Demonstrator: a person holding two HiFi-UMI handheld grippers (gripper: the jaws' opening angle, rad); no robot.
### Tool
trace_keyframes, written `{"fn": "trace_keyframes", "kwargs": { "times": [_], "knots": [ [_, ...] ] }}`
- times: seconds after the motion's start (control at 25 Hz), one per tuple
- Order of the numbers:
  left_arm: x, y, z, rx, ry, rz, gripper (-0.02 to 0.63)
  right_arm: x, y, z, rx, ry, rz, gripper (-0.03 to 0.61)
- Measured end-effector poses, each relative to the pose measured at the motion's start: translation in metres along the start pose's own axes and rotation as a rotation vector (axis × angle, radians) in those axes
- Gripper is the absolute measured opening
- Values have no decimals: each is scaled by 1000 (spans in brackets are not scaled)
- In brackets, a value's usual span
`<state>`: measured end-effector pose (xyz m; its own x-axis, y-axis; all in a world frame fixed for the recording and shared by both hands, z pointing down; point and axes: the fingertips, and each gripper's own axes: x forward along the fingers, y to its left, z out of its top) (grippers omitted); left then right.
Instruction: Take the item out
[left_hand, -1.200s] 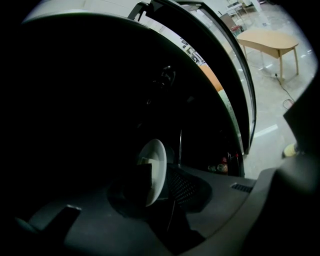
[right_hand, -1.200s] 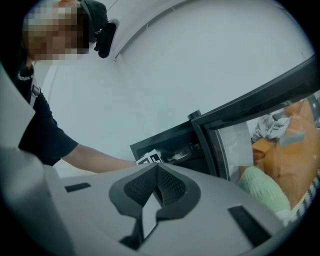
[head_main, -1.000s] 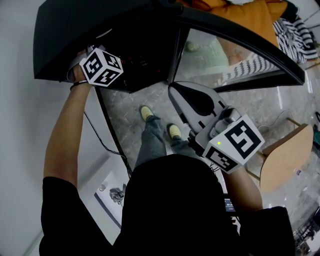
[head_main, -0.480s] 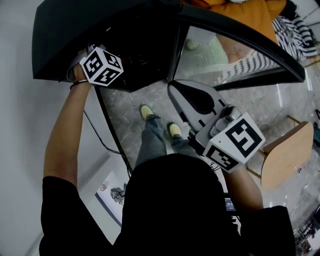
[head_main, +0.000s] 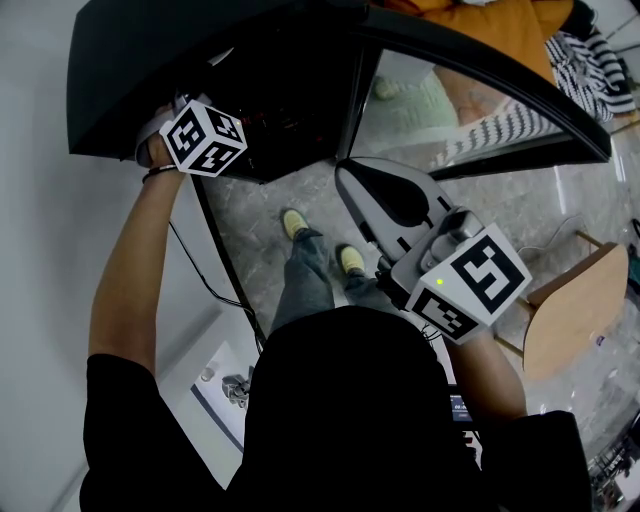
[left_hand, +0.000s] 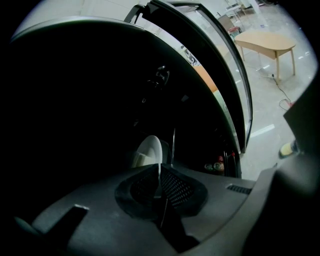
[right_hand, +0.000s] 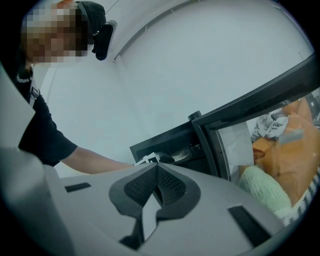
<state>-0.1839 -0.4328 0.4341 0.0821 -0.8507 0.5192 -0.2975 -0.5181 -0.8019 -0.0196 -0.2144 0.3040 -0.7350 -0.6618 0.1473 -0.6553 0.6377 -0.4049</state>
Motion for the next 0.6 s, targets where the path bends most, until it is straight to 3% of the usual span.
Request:
{"fn": "trace_keyframes", "kwargs": {
  "times": [0.32, 0.6],
  "knots": [
    [-14, -13, 1, 35, -24, -4, 9, 2, 5, -2, -3, 3, 19, 8],
    [-6, -5, -2, 59, -1, 49, 11, 1, 2, -5, -4, 11, 12, 8]
  ]
}}
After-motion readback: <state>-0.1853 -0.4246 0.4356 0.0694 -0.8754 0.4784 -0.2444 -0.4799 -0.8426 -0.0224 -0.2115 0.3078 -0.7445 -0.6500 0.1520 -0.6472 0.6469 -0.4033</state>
